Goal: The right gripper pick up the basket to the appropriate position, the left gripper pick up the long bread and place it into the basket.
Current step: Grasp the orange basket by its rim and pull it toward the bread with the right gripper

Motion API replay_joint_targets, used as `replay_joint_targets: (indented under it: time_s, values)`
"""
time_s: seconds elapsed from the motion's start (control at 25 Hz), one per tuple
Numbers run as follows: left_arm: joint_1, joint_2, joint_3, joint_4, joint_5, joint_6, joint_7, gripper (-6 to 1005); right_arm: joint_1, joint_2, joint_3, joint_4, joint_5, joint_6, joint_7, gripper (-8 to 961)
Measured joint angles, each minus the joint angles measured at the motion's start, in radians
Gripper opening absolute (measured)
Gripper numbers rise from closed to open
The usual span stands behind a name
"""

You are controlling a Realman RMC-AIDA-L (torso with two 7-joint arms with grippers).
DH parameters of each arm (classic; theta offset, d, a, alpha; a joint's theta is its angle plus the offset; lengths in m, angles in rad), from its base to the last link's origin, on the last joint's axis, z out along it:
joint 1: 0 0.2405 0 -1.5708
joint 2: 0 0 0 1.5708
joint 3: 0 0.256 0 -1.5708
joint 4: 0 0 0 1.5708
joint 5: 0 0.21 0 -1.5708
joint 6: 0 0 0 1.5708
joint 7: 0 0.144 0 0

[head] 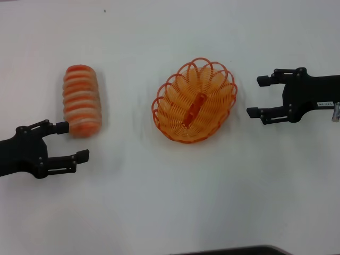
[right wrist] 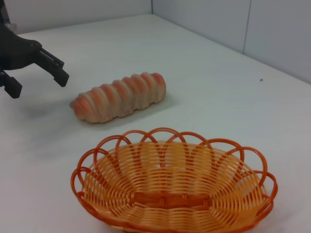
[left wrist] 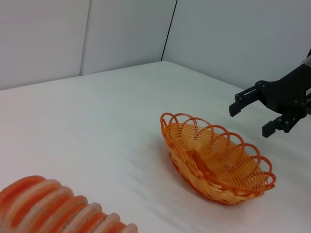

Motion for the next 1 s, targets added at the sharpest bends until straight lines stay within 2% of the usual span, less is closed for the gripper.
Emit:
replay_joint_targets:
  time_s: [0.56,0.68,0.8,1.0]
  values:
    - [0.004,-0.003,-0.001,0.0,0.001,0.0,0.0,934,0.0,-0.001,0.008,-0.005,0.011,-0.008,0.024,854]
    - [0.006,-0.004,-0.001,0.0,0.001,0.0,0.0,934,0.008,-0.014,0.016,-0.013,0.059,-0.034,0.169,852]
    - [0.007,-0.004,-0.001,0.0,0.001,0.001,-0.001,934,0.041,-0.036,0.012,-0.046,0.069,-0.059,0.421,849]
    - [0.006,-0.006,-0.001,0.0,0.001,0.005,-0.003,934,0.133,-0.05,0.005,-0.146,-0.045,-0.081,0.8,845]
